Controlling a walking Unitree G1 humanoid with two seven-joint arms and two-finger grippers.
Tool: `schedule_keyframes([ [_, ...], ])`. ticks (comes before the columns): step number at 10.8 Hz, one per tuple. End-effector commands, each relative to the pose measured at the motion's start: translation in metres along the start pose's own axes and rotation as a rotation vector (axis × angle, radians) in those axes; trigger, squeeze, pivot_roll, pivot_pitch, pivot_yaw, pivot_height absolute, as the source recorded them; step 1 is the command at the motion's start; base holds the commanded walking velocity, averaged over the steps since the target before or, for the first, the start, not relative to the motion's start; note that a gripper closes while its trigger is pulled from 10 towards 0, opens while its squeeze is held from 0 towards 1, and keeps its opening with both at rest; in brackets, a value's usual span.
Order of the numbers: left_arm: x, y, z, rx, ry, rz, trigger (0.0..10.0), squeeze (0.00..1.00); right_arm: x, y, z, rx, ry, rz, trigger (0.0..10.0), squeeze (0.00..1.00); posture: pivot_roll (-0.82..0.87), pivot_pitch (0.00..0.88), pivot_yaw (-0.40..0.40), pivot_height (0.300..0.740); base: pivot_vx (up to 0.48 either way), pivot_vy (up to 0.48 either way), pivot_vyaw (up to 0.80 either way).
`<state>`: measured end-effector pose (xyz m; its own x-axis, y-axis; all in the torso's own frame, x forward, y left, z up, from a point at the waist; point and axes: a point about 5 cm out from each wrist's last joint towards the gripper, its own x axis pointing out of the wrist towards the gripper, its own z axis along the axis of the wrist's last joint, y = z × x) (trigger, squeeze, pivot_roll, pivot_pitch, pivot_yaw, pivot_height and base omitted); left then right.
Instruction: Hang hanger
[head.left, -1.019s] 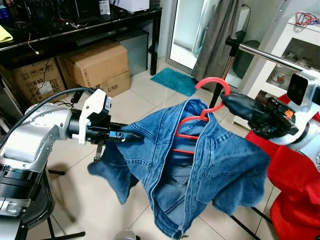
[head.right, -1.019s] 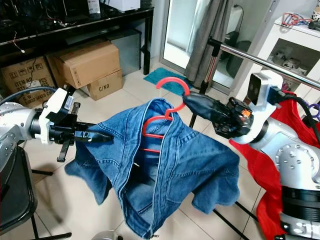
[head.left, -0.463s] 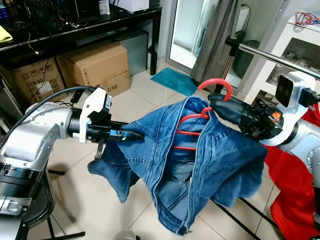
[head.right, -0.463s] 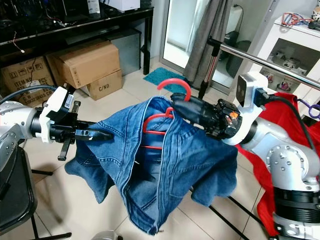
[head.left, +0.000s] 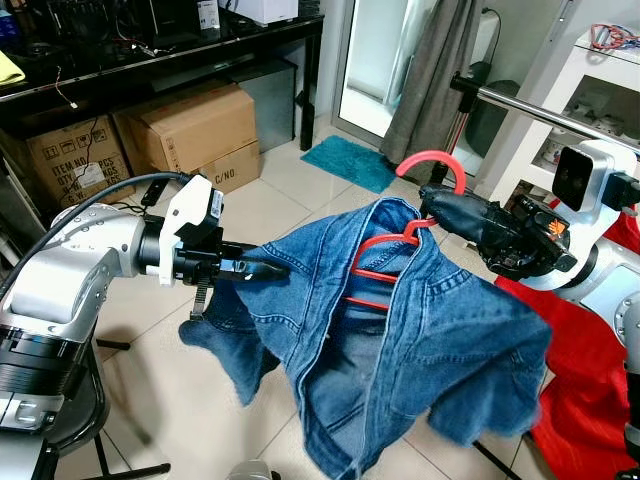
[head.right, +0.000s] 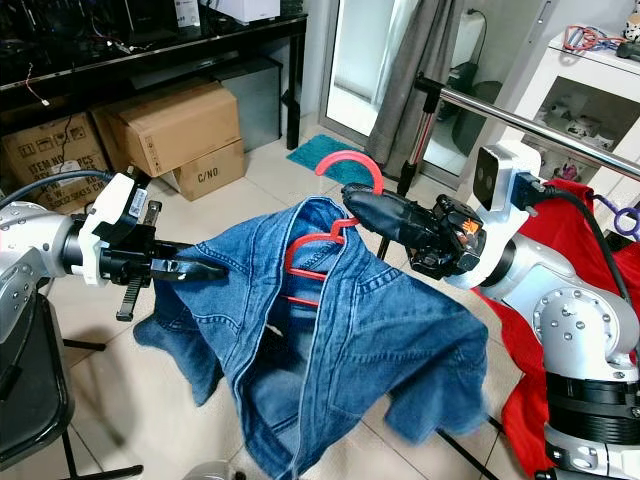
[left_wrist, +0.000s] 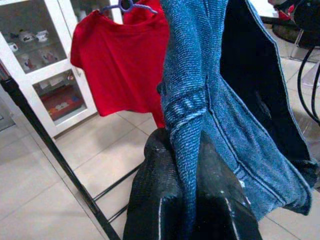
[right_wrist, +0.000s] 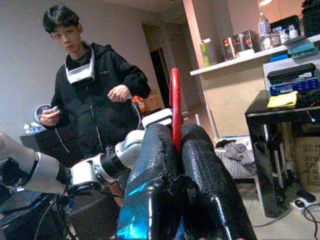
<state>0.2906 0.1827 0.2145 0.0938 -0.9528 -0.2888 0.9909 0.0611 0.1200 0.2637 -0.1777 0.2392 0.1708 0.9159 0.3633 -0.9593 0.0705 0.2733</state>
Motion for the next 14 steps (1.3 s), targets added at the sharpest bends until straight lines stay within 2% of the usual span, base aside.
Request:
schedule_keyframes([
  [1, -0.001, 0.004, 0.008, 0.033, -0.008, 0.018, 0.0, 0.0, 0.0, 0.003, 0.008, -0.015, -0.028, 0.021, 0.0, 0.0, 0.18, 0.0, -0.049, 0.74, 0.0, 0.0, 0.0],
  [2, -0.001, 0.004, 0.008, 0.036, -0.008, 0.022, 0.0, 0.0, 0.0, 0.003, 0.008, -0.014, -0.029, 0.021, 0.0, 0.0, 0.18, 0.0, -0.049, 0.74, 0.0, 0.0, 0.0],
  [3, -0.001, 0.016, 0.008, 0.053, -0.037, 0.137, 10.0, 1.0, -0.001, 0.003, 0.008, -0.019, -0.036, 0.009, 0.0, 0.0, 0.18, 0.0, -0.048, 0.74, 0.0, 0.0, 0.0],
  [5, 0.0, 0.016, 0.007, 0.047, -0.042, 0.132, 10.0, 1.0, -0.003, 0.001, 0.008, -0.028, -0.04, -0.018, 0.0, 0.0, 0.18, 0.0, -0.046, 0.74, 0.0, 0.0, 0.0],
  [7, 0.0, 0.015, 0.008, 0.056, -0.068, 0.154, 10.0, 1.0, -0.009, -0.001, -0.001, -0.04, 0.008, -0.082, 0.0, 0.0, 0.18, 0.0, -0.045, 0.74, 0.0, 0.0, 0.0],
  [8, 0.0, 0.01, 0.011, 0.058, -0.091, 0.14, 10.0, 0.55, -0.013, -0.009, -0.01, -0.072, 0.07, -0.177, 0.0, 0.0, 0.18, 0.0, -0.045, 0.74, 0.0, 0.0, 0.0],
  [9, 0.002, 0.0, 0.017, 0.032, -0.137, 0.1, 10.0, 0.0, -0.018, -0.018, -0.015, -0.124, 0.115, -0.305, 0.0, 0.0, 0.19, 0.0, -0.045, 0.74, 0.0, 0.0, 0.0],
  [10, 0.008, -0.011, 0.017, 0.015, -0.158, 0.084, 10.0, 0.0, -0.021, -0.02, -0.019, -0.185, 0.152, -0.379, 0.0, 0.0, 0.19, 0.0, -0.046, 0.74, 0.0, 0.0, 0.0],
  [12, 0.012, -0.017, 0.004, 0.011, -0.123, 0.117, 10.0, 0.0, -0.024, -0.017, -0.023, -0.207, 0.166, -0.41, 0.0, 0.0, 0.19, 0.0, -0.046, 0.74, 0.0, 0.0, 0.0],
  [13, 0.011, -0.014, -0.008, 0.007, -0.072, 0.179, 10.0, 0.0, -0.025, -0.009, -0.024, -0.187, 0.134, -0.378, 0.0, 0.0, 0.19, 0.0, -0.046, 0.74, 0.0, 0.0, 0.0],
  [14, 0.007, -0.012, -0.011, 0.008, -0.056, 0.215, 10.0, 0.0, -0.026, -0.004, -0.022, -0.172, 0.096, -0.357, 0.0, 0.0, 0.18, 0.0, -0.04, 0.74, 0.0, 0.0, 0.0],
])
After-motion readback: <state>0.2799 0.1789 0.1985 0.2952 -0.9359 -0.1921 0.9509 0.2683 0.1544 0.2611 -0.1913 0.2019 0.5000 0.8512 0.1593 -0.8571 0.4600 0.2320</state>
